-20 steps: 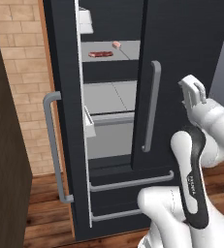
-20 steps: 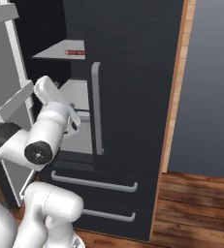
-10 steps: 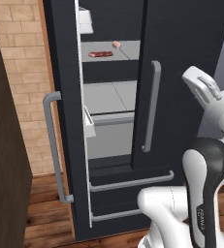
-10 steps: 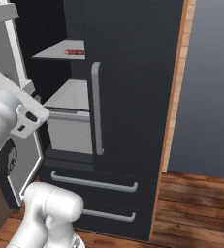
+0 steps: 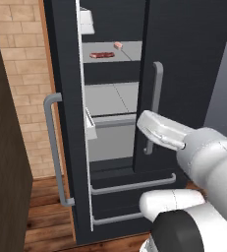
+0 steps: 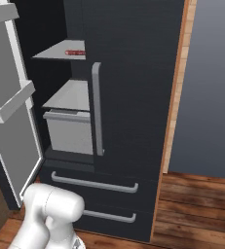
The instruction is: Place the steak on the counter behind the older steak on the same shelf of the fridge to maintain FIFO order. Close the fridge door when finished.
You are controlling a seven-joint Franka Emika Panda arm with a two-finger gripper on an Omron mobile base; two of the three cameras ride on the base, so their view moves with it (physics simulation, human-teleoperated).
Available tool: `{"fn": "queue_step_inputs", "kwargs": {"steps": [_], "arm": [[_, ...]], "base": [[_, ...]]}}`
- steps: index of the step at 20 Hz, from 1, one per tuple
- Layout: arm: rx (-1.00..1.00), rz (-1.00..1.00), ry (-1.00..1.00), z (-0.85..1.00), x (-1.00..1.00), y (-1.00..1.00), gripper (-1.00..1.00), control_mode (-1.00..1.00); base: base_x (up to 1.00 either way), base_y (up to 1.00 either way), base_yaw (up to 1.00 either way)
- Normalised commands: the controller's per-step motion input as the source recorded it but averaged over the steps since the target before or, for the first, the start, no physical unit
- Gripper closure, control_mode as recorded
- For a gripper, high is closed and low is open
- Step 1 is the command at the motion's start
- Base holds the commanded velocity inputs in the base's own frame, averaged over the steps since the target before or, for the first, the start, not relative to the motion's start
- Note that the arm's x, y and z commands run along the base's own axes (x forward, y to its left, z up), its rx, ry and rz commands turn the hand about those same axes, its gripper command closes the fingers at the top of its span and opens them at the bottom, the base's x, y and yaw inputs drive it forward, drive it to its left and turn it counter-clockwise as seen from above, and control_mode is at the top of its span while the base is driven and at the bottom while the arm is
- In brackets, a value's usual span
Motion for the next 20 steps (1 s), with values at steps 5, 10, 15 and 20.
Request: {"fn": "queue_step_inputs", "kwargs": {"steps": [5,10,15,20], "arm": [[-0.28,-0.09,0.0,-0.29,-0.11,1.0,-1.0,-1.0],[-0.19,-0.1,0.0,-0.1,0.32,0.99,-1.0,-1.0],[-0.12,-0.1,-0.01,-0.26,0.54,0.88,-1.0,-1.0],[-0.05,-0.11,-0.03,-0.32,0.57,0.68,-1.0,-1.0]], "base": [[0.0,0.0,0.0],[0.0,0.0,0.0],[0.0,0.0,0.0],[0.0,0.0,0.0]]}}
